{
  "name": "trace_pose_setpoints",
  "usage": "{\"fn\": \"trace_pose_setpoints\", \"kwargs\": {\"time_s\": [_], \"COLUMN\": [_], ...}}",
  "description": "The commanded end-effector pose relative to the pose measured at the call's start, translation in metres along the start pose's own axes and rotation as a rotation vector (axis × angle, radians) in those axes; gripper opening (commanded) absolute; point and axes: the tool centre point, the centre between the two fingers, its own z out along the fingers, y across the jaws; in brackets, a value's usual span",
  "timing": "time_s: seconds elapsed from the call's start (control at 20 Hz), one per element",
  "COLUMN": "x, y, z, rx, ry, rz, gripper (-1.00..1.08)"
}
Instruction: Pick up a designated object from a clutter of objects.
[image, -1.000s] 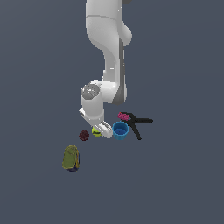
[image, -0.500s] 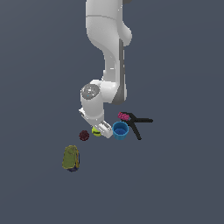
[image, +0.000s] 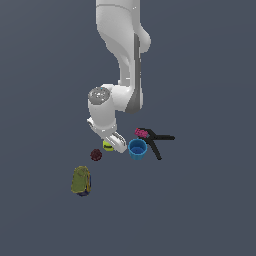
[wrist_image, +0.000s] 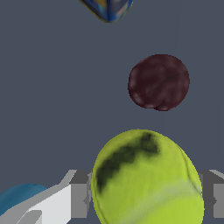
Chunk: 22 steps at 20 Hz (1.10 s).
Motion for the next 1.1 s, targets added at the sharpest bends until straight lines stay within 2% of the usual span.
{"fn": "trace_pose_setpoints", "kwargs": {"time_s": [0.0,0.4,1.05], "x": [0.000,-0.004,-0.010], "y": [0.007,0.039,0.103], "z": [-0.013,-0.071,-0.187], "rx": [0.001,0.002,0.001], "ry": [0.002,0.001,0.001], "rz": [0.000,0.001,0.002], "gripper": [-1.00,-1.00,-1.00]}}
